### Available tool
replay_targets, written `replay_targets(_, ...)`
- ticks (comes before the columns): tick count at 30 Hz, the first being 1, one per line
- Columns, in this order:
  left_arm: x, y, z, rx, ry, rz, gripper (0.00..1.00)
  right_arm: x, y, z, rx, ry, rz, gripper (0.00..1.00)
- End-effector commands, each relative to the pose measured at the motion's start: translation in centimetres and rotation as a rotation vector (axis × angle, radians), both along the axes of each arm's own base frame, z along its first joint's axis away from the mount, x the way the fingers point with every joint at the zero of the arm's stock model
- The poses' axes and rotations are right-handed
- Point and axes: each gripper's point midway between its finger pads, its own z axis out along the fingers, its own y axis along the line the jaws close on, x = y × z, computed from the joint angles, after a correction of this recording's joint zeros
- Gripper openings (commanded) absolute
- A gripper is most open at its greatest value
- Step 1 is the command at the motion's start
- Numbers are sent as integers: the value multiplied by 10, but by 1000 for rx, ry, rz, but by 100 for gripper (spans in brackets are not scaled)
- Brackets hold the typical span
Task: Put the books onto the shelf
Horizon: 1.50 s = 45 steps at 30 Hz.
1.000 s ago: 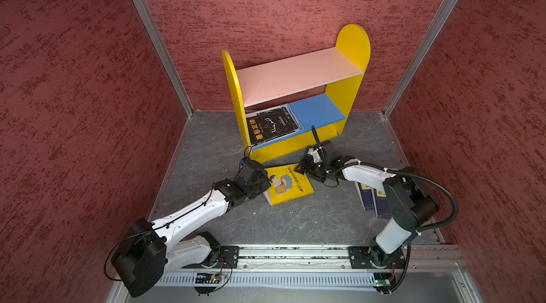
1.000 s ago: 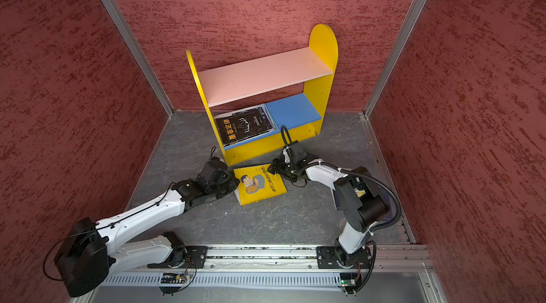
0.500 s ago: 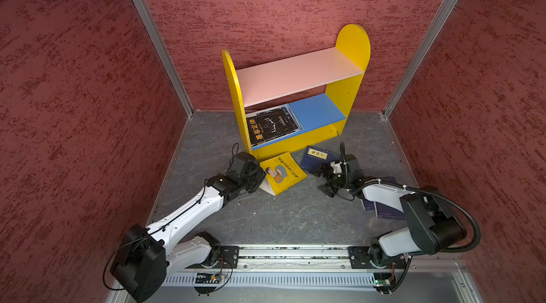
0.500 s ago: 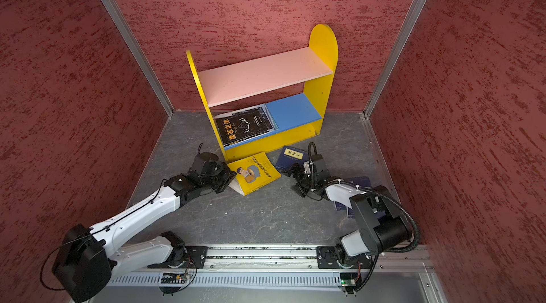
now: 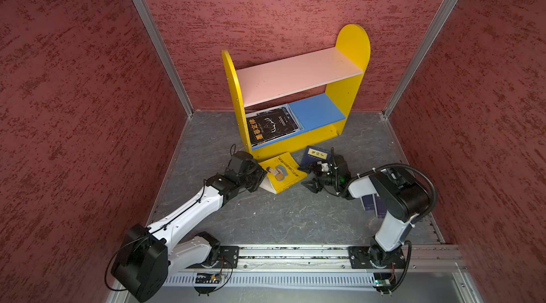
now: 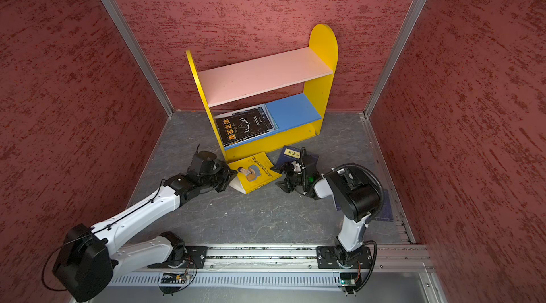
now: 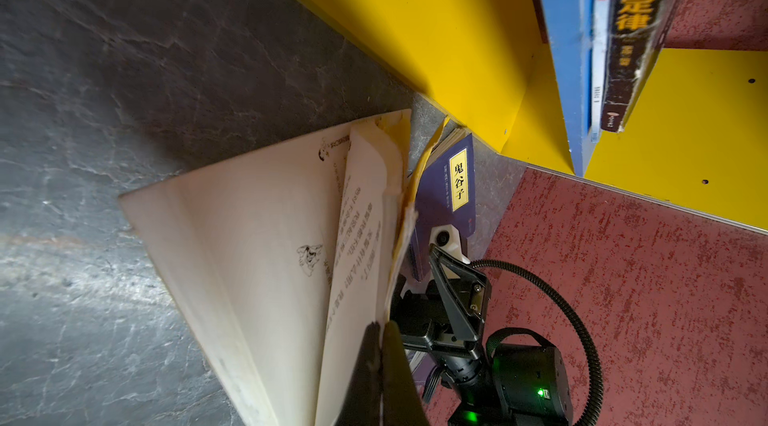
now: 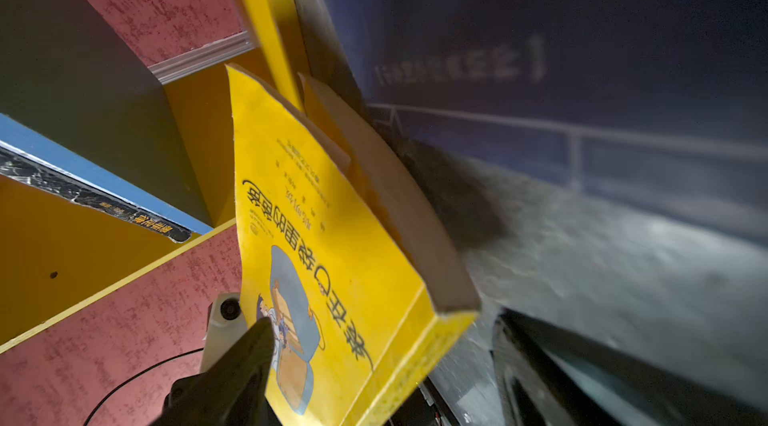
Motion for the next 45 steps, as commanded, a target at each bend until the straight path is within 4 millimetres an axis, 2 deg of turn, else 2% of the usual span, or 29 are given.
replay_targets(1, 3, -2, 3, -42, -9, 12, 0, 13, 13, 20, 111, -42, -33, 73)
replay_targets(4, 2, 0, 2, -41, -3, 22, 0, 19, 15, 23, 116, -58, -41, 59)
replay_targets(6, 1, 2, 1, -43, 3, 26, 0, 22, 16, 24, 106, -68, -37, 45)
replay_targets(9, 0, 4, -1, -40, 13, 30, 0, 26, 17, 28, 96, -92, -34, 30)
replay_targets(10, -1, 5, -1, -39, 15, 30, 3, 27, 17, 29, 94, -97, -37, 27)
replay_targets(14, -4, 9, -4, -41, 20, 34, 27, 31, 15, 35, 88, -113, -56, 15)
replay_targets(16, -7, 14, -4, -35, 21, 43, 43, 31, 15, 38, 85, -117, -56, 12)
replay_targets(17, -9, 17, -5, -29, 23, 49, 58, 31, 14, 40, 80, -121, -55, 12)
replay_targets(18, -12, 21, -6, -19, 31, 58, 70, 30, 14, 44, 74, -128, -49, 7)
replay_targets(20, -18, 30, -7, 4, 40, 74, 82, 30, 12, 52, 51, -142, -38, 5)
replay_targets(24, -29, 47, -5, 52, 40, 90, 93, 31, 6, 80, -76, -230, 27, 5)
replay_targets(30, -30, 54, -1, 13, 30, 78, 100, 29, -12, 132, -288, -340, 109, 8)
replay_targets(32, -22, 52, 8, -13, -13, 62, 99, 28, -18, 145, -279, -339, 102, 8)
replay_targets(34, -15, 48, 20, -30, -62, 32, 99, 25, -21, 176, -240, -389, 82, 8)
replay_targets(36, -7, 41, 37, -44, -126, -15, 99, 23, -25, 198, -225, -418, 67, 8)
replay_targets(41, 10, 15, 88, -113, -327, -156, 99, 25, -46, 253, -219, -506, -28, 10)
replay_targets(45, 14, -3, 130, -203, -485, -248, 99, 34, -56, 286, -145, -574, -135, 10)
